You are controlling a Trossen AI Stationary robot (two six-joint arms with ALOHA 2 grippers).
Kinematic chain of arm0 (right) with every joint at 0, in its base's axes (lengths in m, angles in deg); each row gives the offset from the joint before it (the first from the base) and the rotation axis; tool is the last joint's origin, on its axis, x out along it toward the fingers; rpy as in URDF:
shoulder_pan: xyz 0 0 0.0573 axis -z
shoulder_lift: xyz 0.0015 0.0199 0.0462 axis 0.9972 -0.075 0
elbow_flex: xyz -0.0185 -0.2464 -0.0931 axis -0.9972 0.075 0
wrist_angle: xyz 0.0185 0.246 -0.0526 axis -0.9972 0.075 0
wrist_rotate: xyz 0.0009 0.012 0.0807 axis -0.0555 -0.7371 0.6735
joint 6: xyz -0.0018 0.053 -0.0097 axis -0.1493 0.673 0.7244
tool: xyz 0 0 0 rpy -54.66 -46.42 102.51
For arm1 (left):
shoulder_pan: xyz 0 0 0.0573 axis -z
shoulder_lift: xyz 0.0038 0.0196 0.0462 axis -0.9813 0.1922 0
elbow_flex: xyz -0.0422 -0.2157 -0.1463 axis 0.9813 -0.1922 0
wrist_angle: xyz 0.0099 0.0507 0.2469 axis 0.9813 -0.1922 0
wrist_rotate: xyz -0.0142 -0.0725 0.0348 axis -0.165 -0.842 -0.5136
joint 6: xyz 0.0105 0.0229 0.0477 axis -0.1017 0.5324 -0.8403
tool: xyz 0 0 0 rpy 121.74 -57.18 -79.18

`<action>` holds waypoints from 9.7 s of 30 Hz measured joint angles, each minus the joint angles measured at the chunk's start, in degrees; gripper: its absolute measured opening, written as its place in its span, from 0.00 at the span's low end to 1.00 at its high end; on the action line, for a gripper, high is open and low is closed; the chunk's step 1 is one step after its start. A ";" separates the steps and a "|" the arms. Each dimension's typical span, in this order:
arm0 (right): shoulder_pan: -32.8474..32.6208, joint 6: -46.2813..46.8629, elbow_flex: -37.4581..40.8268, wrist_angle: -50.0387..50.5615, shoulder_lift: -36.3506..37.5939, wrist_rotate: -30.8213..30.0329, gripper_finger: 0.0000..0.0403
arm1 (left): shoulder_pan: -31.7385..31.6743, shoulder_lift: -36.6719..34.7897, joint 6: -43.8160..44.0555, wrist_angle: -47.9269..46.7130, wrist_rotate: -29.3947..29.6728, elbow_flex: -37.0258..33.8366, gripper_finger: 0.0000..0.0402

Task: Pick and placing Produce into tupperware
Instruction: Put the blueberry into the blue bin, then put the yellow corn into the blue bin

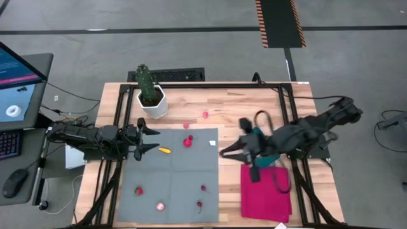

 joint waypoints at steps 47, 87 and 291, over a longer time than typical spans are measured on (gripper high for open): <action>-6.22 15.58 68.67 -33.32 61.21 -13.65 0.20 | 0.01 0.00 0.94 0.00 0.00 -0.02 0.62; -0.29 56.47 70.57 15.22 62.37 -11.55 0.20 | -0.01 0.02 0.92 0.00 0.02 -0.02 0.62; 1.14 19.93 68.11 -55.95 18.71 -9.15 0.69 | -6.31 74.75 12.73 -37.26 -8.62 37.20 0.62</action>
